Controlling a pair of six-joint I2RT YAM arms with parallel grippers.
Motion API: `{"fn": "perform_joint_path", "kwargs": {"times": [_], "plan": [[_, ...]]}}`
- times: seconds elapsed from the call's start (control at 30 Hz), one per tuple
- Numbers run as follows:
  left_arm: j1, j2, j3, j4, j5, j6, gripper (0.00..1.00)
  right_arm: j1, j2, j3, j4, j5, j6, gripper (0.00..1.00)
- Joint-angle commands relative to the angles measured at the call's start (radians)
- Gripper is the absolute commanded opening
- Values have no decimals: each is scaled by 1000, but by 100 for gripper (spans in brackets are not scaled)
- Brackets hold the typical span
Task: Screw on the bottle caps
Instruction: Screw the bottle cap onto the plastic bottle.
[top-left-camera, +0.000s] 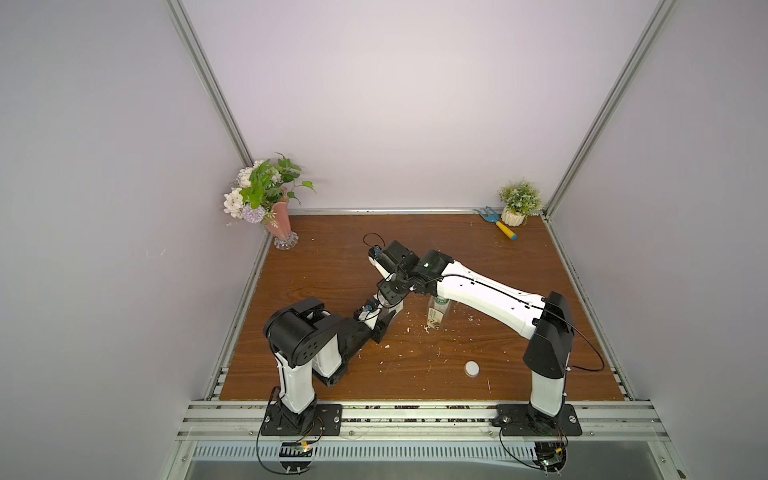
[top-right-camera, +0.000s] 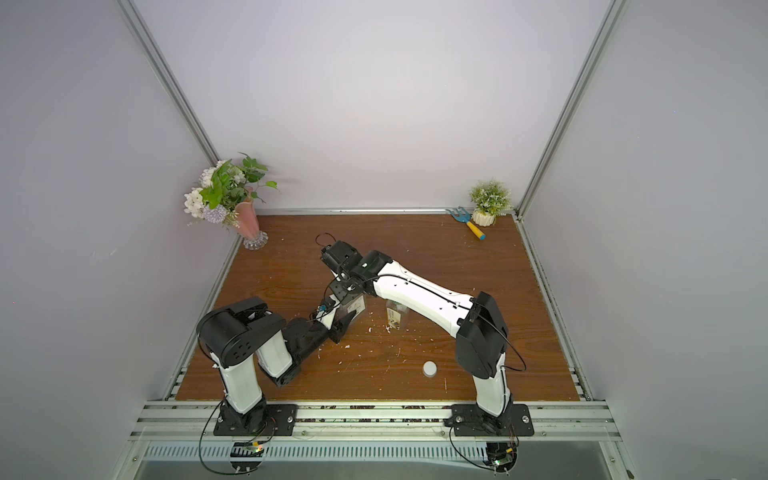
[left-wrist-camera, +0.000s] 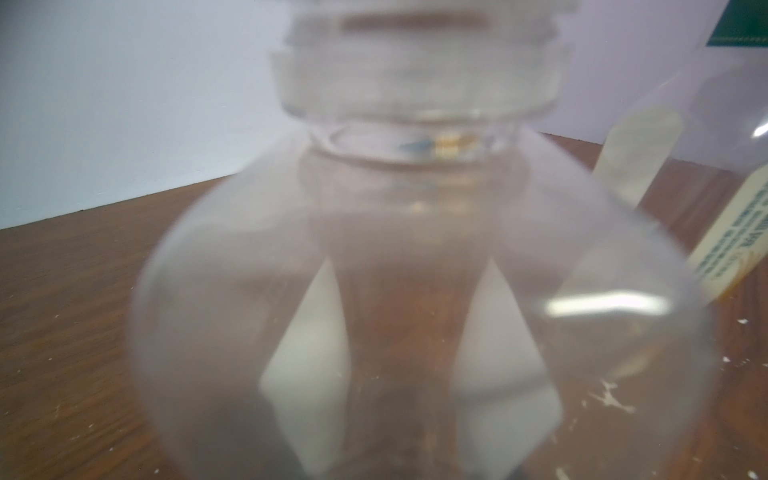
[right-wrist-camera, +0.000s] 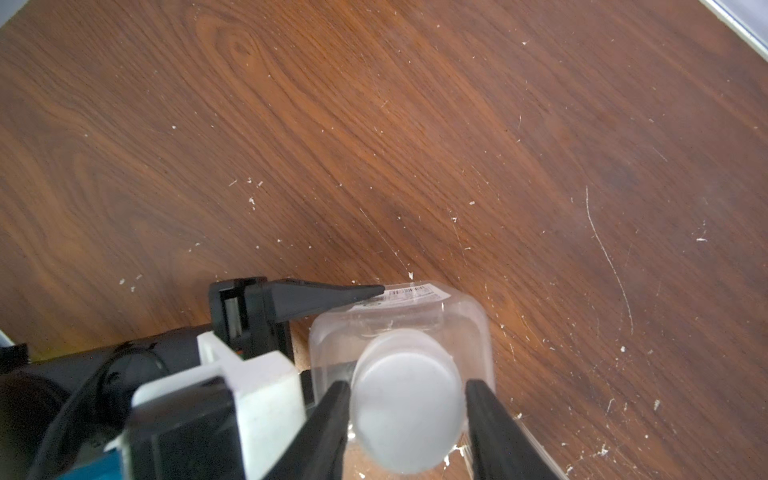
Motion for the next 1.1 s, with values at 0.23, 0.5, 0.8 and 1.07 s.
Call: {"fn": "perform_joint_path", "kwargs": {"times": [0.23, 0.5, 0.8, 1.07], "plan": [[-10, 6, -8, 56, 1, 17, 26, -35, -94, -36, 144, -44, -93, 66], [-11, 12, -1, 57, 19, 17, 26, -104, -228, -253, 309, -222, -252, 70], [-11, 21, 2, 57, 48, 14, 26, -179, -419, -574, 603, -511, -344, 68], [-11, 23, 7, 52, 59, 14, 26, -182, -363, -524, 596, -555, -394, 69]]}}
